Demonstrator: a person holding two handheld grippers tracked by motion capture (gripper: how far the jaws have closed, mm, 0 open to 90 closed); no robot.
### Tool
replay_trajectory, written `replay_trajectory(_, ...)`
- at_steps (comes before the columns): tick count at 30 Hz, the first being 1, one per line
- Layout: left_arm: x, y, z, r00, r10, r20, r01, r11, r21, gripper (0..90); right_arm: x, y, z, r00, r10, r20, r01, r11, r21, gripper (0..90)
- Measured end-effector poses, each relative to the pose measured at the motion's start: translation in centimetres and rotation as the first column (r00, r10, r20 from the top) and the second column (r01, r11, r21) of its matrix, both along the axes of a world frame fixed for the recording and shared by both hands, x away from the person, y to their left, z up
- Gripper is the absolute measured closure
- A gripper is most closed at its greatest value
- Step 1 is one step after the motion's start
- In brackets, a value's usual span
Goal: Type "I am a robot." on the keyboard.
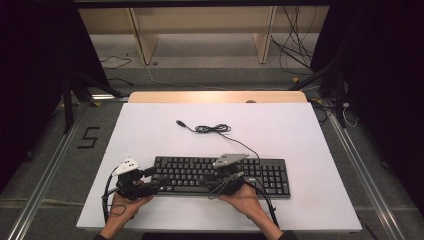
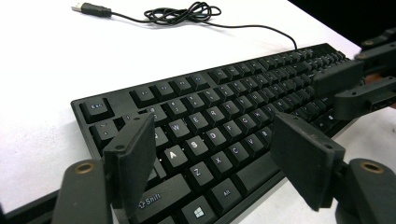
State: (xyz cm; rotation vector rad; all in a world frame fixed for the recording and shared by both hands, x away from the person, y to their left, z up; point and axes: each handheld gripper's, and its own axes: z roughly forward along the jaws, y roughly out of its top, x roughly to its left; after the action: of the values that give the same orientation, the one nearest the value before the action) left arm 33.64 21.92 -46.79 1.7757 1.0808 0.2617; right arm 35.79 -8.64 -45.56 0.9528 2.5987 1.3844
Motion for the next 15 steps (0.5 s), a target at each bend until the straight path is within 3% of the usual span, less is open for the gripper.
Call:
replay_trajectory(1, 0.0, 0.0, 0.0, 1.0, 0.001, 0.002, -0.001, 1.0, -0.003, 30.6, -0.2, 0.1, -0.1, 1.0, 0.002, -0.002, -0.002, 1.0, -0.009, 75.1)
replay_trajectory(7, -0.1, -0.1, 0.0, 1.0, -0.003, 0.008, 0.003, 1.0, -0.005, 30.2, -0.5, 0.1, -0.6, 1.0, 0.001, -0.004, -0.002, 1.0, -0.03, 85.7)
replay_trajectory(15, -0.1, -0.1, 0.1, 0.9998, -0.012, 0.017, 0.012, 0.9999, -0.008, 29.3, -0.5, 0.3, -1.3, 0.9999, -0.002, -0.013, 0.001, 0.999, -0.052, 89.5)
